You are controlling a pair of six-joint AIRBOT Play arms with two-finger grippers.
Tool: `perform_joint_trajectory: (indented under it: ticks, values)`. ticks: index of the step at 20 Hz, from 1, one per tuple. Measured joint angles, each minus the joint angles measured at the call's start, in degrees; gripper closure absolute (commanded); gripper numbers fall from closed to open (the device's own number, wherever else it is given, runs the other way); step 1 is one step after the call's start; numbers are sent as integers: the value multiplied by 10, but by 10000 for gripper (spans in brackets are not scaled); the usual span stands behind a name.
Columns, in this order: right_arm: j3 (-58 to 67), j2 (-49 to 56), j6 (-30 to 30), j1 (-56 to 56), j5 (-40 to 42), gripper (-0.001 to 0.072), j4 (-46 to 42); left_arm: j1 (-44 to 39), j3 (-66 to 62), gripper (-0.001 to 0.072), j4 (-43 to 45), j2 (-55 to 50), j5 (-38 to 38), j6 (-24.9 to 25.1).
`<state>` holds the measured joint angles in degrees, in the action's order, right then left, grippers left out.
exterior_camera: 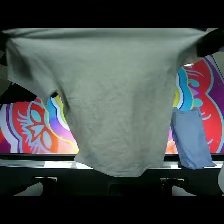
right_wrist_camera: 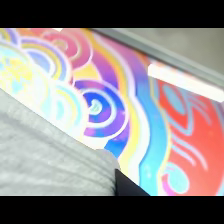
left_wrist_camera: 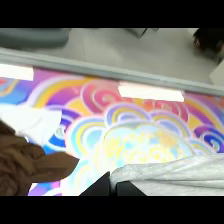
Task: Fold the shirts.
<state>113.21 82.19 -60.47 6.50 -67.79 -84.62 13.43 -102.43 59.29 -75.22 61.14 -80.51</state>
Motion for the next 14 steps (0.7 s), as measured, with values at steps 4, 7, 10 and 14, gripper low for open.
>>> perform_joint_trajectory:
  ticks: [4,7,10,14]
  values:
    - [0,157,-12,0,47,664,46,-16,6,683,3,-167,13,6]
    - [0,230,-40,0,107,664,77,-25,8,683,-8,-257,16,14]
    - [0,273,-54,0,142,596,111,-36,8,683,-21,-302,18,30]
    - [7,281,-51,6,84,32,175,-46,8,683,-29,-320,24,41]
